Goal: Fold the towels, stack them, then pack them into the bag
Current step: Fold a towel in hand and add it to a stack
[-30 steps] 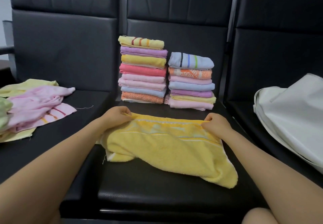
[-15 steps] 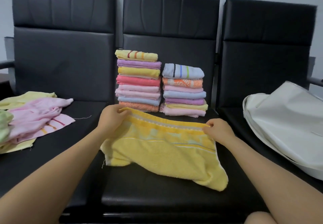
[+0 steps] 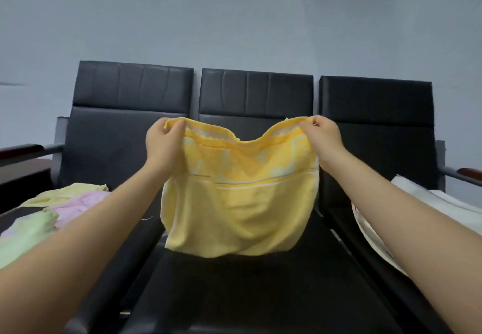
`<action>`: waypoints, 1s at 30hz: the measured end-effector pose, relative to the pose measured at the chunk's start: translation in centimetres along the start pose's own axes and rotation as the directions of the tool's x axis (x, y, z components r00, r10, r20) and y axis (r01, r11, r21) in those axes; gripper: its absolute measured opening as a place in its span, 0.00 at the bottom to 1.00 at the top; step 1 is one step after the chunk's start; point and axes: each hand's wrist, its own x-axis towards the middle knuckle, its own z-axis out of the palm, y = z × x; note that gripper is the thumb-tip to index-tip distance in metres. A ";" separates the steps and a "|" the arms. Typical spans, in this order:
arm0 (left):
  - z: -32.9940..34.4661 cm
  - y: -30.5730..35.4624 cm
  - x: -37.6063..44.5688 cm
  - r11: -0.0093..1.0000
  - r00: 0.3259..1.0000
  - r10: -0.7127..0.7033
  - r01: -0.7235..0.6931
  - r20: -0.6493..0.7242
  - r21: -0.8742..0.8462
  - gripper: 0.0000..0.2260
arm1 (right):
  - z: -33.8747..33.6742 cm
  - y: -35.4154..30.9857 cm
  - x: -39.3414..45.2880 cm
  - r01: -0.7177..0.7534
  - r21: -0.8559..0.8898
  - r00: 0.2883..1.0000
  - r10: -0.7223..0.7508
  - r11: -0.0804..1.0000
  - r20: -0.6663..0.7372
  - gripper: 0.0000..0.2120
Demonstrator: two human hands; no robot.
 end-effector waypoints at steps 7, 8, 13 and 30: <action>-2.2 4.9 3.4 0.897 0.877 -0.435 0.442 0.203 0.009 0.12 | -2.9 -4.2 1.1 -0.318 0.321 0.944 0.267 0.892 0.194 0.06; -2.6 4.8 3.6 0.873 0.841 -0.478 0.486 0.255 0.035 0.12 | -3.2 -3.9 1.3 -0.349 0.320 0.933 0.297 0.881 0.202 0.05; -3.0 0.3 3.1 0.846 0.821 -0.524 0.470 0.229 0.252 0.07 | -3.0 1.0 1.3 -0.430 0.146 0.901 0.415 0.891 0.124 0.02; 2.2 -21.2 -2.2 0.763 0.915 -0.333 0.120 0.227 0.635 0.08 | 3.7 23.3 -1.2 -0.559 -0.075 0.828 0.561 0.826 0.005 0.10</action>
